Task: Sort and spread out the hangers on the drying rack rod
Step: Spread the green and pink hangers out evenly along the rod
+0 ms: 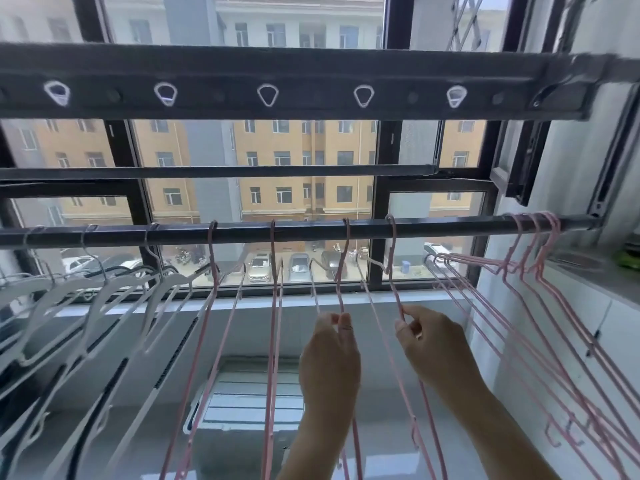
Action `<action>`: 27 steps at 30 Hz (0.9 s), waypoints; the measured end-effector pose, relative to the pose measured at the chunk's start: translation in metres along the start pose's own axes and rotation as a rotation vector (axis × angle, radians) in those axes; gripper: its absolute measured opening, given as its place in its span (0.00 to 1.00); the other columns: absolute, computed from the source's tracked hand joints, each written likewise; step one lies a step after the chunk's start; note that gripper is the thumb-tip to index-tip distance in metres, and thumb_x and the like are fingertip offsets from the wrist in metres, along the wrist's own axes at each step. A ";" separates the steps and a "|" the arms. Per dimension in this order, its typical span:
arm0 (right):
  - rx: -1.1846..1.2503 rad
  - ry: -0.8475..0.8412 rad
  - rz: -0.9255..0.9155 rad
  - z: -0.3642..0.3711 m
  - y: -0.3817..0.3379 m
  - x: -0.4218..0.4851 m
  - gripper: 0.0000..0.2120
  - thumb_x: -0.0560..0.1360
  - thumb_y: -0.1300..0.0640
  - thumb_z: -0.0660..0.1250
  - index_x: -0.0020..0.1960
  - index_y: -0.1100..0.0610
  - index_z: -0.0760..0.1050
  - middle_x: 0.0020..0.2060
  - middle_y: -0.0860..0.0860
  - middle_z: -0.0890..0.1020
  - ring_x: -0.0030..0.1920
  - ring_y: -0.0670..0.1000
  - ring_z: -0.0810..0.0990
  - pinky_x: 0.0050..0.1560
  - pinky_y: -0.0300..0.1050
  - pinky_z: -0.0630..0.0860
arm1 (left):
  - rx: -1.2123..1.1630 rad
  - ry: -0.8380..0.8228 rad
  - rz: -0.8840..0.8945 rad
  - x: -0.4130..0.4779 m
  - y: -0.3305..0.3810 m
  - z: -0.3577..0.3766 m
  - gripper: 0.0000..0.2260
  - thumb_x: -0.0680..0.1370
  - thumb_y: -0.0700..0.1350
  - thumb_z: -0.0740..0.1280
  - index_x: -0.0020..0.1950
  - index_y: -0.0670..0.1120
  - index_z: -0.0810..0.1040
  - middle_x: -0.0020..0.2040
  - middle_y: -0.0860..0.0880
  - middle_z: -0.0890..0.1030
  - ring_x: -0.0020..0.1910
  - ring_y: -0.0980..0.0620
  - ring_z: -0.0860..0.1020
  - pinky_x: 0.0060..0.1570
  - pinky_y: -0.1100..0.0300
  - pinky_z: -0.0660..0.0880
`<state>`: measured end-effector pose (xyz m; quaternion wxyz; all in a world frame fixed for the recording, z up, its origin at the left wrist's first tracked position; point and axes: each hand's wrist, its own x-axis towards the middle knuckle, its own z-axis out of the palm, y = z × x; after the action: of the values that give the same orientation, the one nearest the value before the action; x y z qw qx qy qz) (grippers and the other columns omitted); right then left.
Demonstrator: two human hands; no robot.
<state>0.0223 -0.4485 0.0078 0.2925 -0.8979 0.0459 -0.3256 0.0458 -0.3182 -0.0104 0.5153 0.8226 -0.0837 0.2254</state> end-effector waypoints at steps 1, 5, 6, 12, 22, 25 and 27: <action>0.015 -0.003 -0.017 0.000 -0.001 0.001 0.10 0.76 0.56 0.63 0.52 0.58 0.79 0.28 0.48 0.76 0.30 0.47 0.76 0.34 0.37 0.74 | 0.013 0.014 0.009 -0.001 -0.001 0.000 0.13 0.80 0.53 0.54 0.54 0.48 0.74 0.37 0.50 0.81 0.37 0.51 0.80 0.37 0.61 0.75; 0.012 -0.010 -0.122 0.002 -0.004 0.004 0.15 0.76 0.58 0.63 0.31 0.51 0.69 0.20 0.45 0.66 0.21 0.43 0.67 0.25 0.32 0.64 | 0.052 0.074 0.005 -0.001 -0.003 0.004 0.15 0.80 0.50 0.56 0.63 0.48 0.74 0.40 0.47 0.84 0.37 0.50 0.82 0.36 0.60 0.77; 0.029 -0.018 -0.147 0.003 -0.003 0.005 0.18 0.75 0.59 0.63 0.28 0.50 0.65 0.19 0.45 0.64 0.20 0.45 0.67 0.26 0.33 0.67 | 0.062 0.089 0.005 -0.001 -0.002 0.004 0.15 0.80 0.50 0.56 0.63 0.48 0.74 0.41 0.47 0.84 0.37 0.51 0.82 0.36 0.62 0.76; 0.112 -0.040 -0.225 0.006 0.000 0.009 0.19 0.74 0.60 0.64 0.27 0.50 0.65 0.18 0.45 0.63 0.19 0.45 0.66 0.25 0.32 0.66 | 0.110 0.142 0.027 0.000 0.002 0.001 0.14 0.80 0.47 0.57 0.57 0.43 0.78 0.36 0.43 0.82 0.28 0.54 0.77 0.26 0.64 0.71; 0.242 -0.053 -0.278 0.001 0.005 0.008 0.16 0.74 0.61 0.66 0.30 0.53 0.68 0.17 0.43 0.61 0.27 0.35 0.73 0.30 0.24 0.67 | 0.187 0.195 -0.009 -0.001 -0.002 0.001 0.12 0.79 0.49 0.57 0.55 0.48 0.79 0.32 0.52 0.79 0.28 0.56 0.74 0.28 0.66 0.68; 0.246 -0.048 -0.264 0.002 0.006 0.009 0.20 0.74 0.61 0.66 0.27 0.49 0.63 0.17 0.44 0.61 0.26 0.37 0.73 0.29 0.25 0.67 | 0.210 0.176 0.000 0.000 -0.003 0.001 0.12 0.80 0.49 0.57 0.55 0.49 0.78 0.30 0.53 0.76 0.25 0.60 0.70 0.25 0.71 0.63; 0.253 -0.046 -0.258 0.002 0.006 0.009 0.23 0.74 0.62 0.65 0.27 0.47 0.60 0.17 0.44 0.61 0.26 0.37 0.73 0.28 0.25 0.67 | 0.219 0.168 0.016 0.001 -0.003 0.002 0.12 0.79 0.49 0.57 0.53 0.48 0.79 0.28 0.52 0.75 0.23 0.60 0.68 0.23 0.71 0.63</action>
<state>0.0313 -0.4549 0.0088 0.3597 -0.8596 -0.1178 -0.3432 0.0483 -0.3182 -0.0126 0.4257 0.8515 -0.0216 0.3055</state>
